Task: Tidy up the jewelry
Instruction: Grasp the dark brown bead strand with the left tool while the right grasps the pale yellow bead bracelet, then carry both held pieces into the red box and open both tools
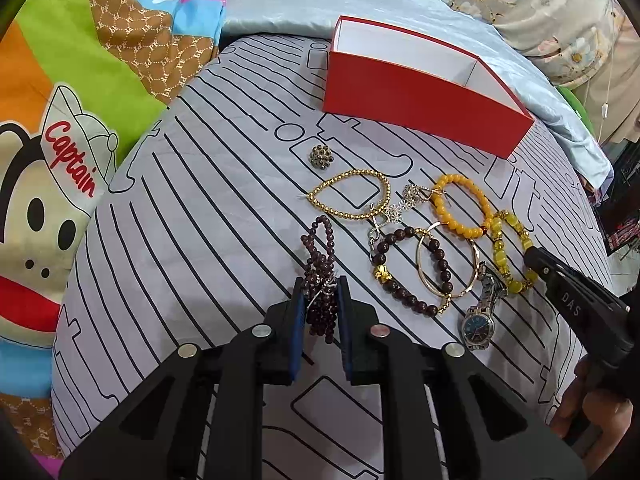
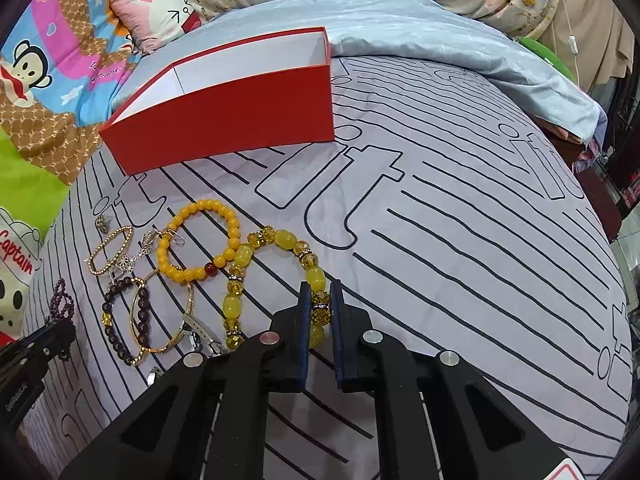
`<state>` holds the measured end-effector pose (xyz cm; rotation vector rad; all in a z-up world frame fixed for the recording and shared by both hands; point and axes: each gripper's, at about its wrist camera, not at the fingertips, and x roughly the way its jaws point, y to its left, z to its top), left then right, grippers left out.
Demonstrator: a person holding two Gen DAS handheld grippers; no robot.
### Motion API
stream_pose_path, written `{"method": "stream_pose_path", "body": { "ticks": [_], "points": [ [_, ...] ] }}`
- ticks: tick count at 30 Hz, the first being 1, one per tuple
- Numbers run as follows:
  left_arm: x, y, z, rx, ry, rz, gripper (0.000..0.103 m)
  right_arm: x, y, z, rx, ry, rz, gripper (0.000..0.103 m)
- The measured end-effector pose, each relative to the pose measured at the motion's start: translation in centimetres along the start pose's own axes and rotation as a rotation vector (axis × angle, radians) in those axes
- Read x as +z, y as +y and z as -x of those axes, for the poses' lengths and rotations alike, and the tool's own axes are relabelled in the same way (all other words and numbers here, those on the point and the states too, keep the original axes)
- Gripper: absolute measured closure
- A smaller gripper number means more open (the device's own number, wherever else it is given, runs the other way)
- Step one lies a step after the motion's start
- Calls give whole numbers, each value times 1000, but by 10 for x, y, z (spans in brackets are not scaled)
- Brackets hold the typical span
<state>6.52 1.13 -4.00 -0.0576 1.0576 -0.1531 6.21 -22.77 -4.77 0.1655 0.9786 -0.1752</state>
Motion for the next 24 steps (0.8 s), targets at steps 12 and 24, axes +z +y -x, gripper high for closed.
{"method": "stream_pose_path", "body": {
  "ticks": [12, 24],
  "points": [
    [14, -7, 23, -28, -48, -29, 89, 17, -15, 56, 11, -104, -9, 95],
    [88, -28, 41, -82, -149, -88, 89, 94, 1, 88, 120, -227, 33, 95]
  ]
}}
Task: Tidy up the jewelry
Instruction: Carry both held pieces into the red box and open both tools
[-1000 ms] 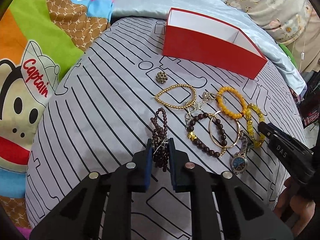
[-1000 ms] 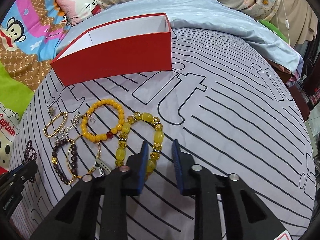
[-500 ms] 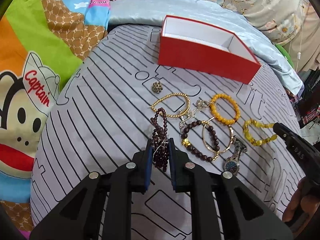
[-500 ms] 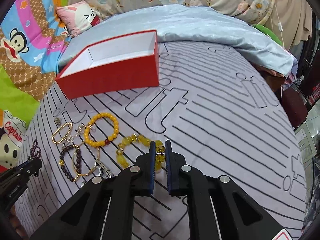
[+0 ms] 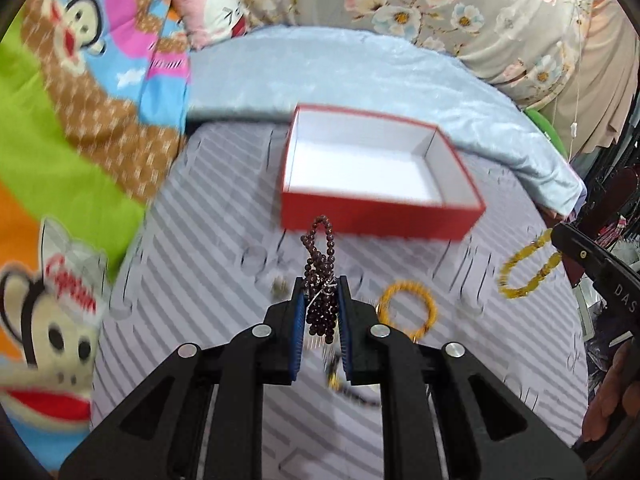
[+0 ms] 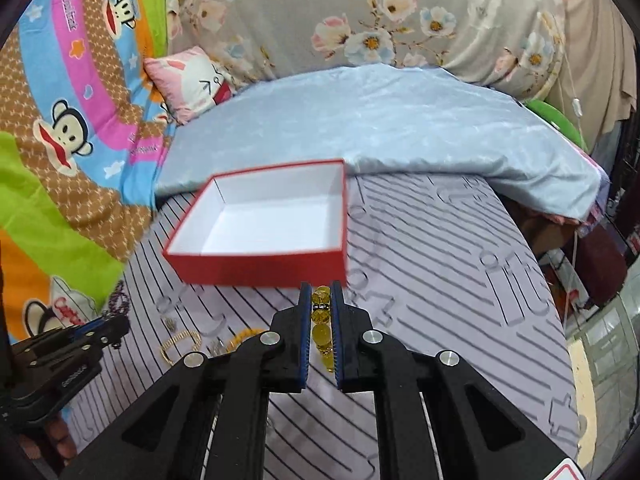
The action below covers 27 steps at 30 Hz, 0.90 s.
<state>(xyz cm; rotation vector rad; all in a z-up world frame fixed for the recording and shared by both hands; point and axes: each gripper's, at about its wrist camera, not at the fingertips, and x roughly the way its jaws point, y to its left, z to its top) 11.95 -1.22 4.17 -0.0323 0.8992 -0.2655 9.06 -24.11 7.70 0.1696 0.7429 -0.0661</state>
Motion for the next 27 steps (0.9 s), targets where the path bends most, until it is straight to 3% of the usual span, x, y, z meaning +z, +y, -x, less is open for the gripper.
{"method": "stream_pose_path", "body": {
  "ticks": [6, 15, 27],
  "points": [
    [60, -12, -25, -25, -42, -44, 89, 48, 14, -31, 44, -18, 12, 95],
    [137, -25, -94, -34, -45, -67, 89, 102, 15, -113, 93, 17, 2, 95],
    [167, -33, -173, -39, 11, -86, 89, 115, 20, -201, 108, 123, 23, 95]
  ]
}}
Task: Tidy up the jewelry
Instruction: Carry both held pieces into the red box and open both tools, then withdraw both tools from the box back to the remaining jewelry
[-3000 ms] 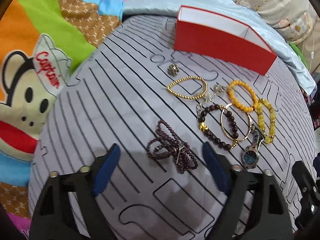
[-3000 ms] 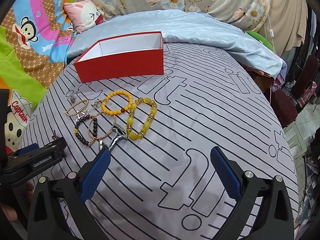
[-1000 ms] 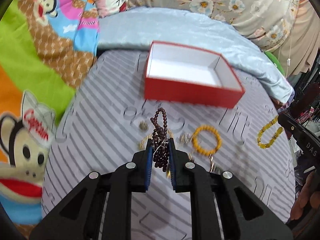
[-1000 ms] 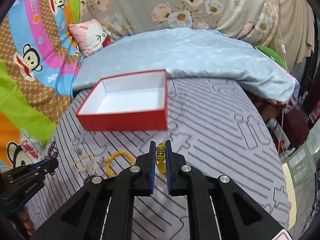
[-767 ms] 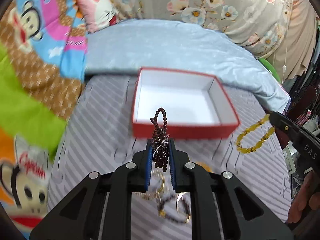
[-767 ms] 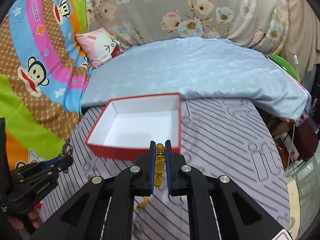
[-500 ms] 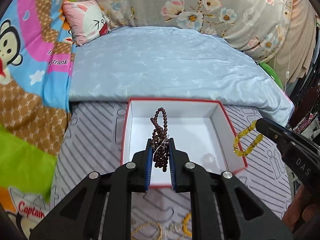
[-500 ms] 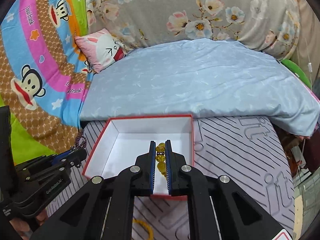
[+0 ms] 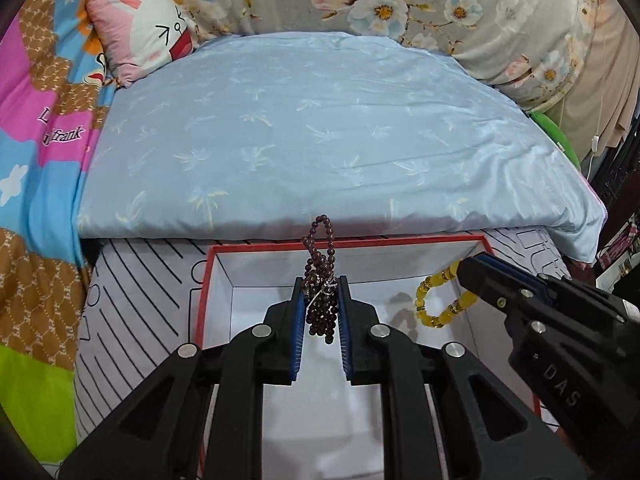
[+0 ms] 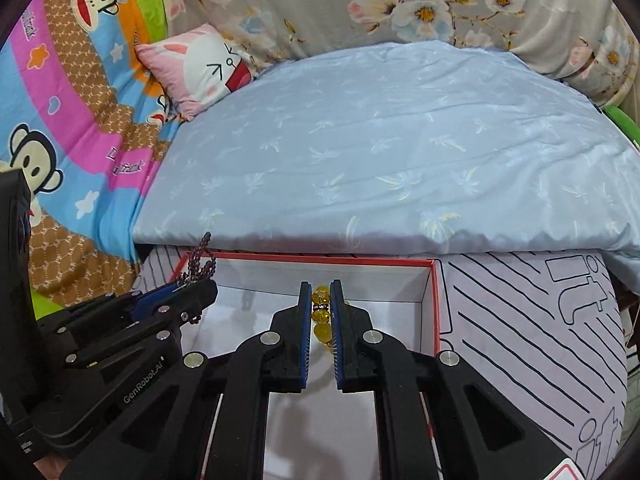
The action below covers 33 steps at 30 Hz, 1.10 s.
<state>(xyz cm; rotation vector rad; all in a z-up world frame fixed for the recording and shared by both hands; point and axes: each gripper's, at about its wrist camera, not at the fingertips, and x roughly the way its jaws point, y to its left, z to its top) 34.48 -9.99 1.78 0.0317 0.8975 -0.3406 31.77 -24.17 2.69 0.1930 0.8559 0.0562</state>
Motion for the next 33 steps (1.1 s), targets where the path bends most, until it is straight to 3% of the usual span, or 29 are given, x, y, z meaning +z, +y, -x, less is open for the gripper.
{"method": "stream_pose_path", "body": {
  "ticks": [7, 9, 11, 14, 22, 33],
  "points": [
    [-1, 6, -32, 14, 41, -6, 86, -1, -10, -24, -66, 42, 2, 94],
    [-1, 9, -34, 6, 50, 7, 85, -1, -11, -21, -75, 31, 0, 87],
    [0, 9, -31, 24, 35, 11, 55, -1, -11, -16, -109, 9, 4, 75],
    [1, 9, -18, 66, -24, 4, 42, -3, -11, -6, -135, -17, 10, 69],
    [-11, 28, 15, 106, -53, 56, 41, -23, -6, 38, -146, -69, 14, 66],
    [-63, 49, 80, 141, -76, 136, 41, -78, 5, 94, -154, -76, 35, 66]
  ]
}}
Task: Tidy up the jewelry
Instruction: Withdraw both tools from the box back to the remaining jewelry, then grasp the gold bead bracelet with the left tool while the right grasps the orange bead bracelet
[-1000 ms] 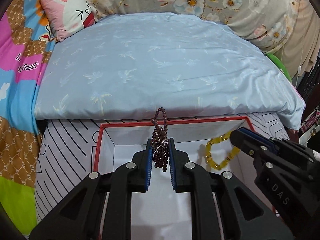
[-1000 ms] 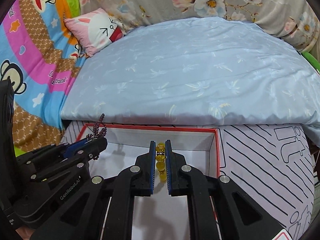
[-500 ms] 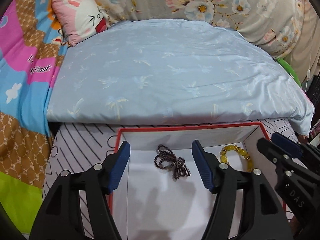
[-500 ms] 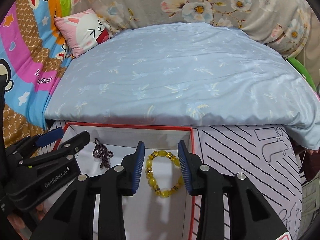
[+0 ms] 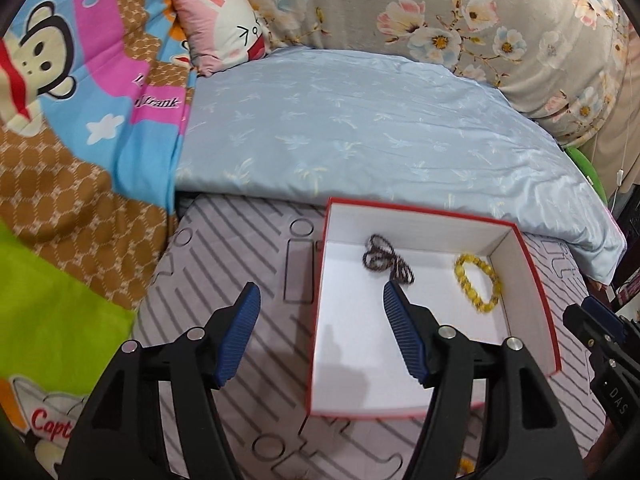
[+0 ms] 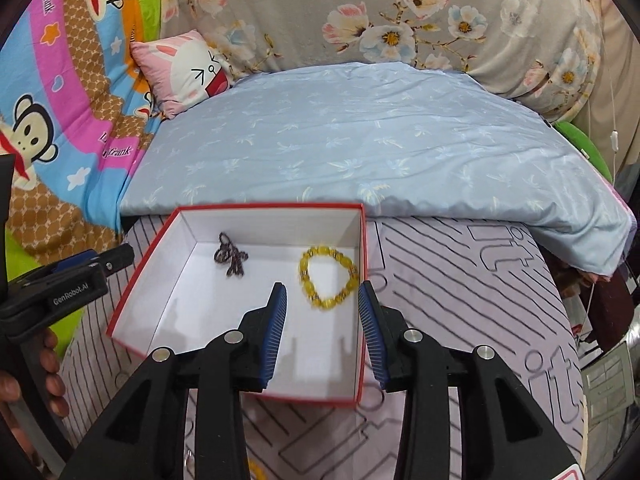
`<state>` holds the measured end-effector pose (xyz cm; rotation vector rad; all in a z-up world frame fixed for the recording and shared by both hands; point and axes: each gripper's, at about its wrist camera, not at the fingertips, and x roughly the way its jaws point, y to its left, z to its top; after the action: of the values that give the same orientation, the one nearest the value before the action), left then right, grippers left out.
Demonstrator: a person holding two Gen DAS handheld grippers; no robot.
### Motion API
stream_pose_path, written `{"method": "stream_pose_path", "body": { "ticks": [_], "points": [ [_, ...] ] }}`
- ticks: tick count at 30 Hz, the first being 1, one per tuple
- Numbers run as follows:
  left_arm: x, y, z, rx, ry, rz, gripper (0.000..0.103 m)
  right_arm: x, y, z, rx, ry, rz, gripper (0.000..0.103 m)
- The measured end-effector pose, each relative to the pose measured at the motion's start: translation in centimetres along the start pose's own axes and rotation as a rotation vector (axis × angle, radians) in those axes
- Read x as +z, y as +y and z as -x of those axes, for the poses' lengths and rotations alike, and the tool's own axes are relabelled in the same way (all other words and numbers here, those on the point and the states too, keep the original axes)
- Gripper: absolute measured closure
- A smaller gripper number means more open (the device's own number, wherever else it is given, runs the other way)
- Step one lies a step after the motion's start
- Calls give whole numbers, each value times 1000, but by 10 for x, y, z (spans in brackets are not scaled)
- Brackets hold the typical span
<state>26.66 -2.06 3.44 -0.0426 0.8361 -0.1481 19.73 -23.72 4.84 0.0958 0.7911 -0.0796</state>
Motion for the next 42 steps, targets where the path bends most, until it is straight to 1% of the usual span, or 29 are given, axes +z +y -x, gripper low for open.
{"method": "stream_pose_path", "body": {
  "ticks": [4, 12, 17, 21, 25, 26, 30, 36, 38, 39, 42],
  "points": [
    [-23, 5, 19, -4, 16, 12, 41, -22, 4, 18, -2, 12, 9, 66],
    [-68, -2, 47, -38, 52, -24, 41, -65, 14, 46, 19, 51, 30, 66],
    [-97, -5, 51, -53, 97, -43, 41, -93, 19, 49, 40, 100, 33, 66],
    [-119, -5, 47, -51, 143, -42, 41, -110, 21, 41, 62, 144, 17, 66],
    [-133, -3, 42, -40, 167, -42, 42, -117, 25, 31, 62, 164, 22, 66],
    [-135, -2, 40, -40, 172, -40, 42, -118, 27, 29, 61, 165, 26, 68],
    [-141, 3, 37, -42, 185, -26, 42, -121, 33, 17, 62, 175, 37, 69],
    [-148, 5, 30, -38, 202, -30, 46, -125, 39, -1, 51, 200, 47, 70],
    [-151, 6, 27, -39, 210, -27, 48, -126, 40, -5, 48, 205, 49, 72],
    [-152, 6, 25, -39, 214, -27, 50, -126, 40, -7, 47, 210, 51, 76],
    [-154, 7, 22, -42, 224, -25, 52, -128, 39, -12, 45, 221, 49, 79]
  ]
}}
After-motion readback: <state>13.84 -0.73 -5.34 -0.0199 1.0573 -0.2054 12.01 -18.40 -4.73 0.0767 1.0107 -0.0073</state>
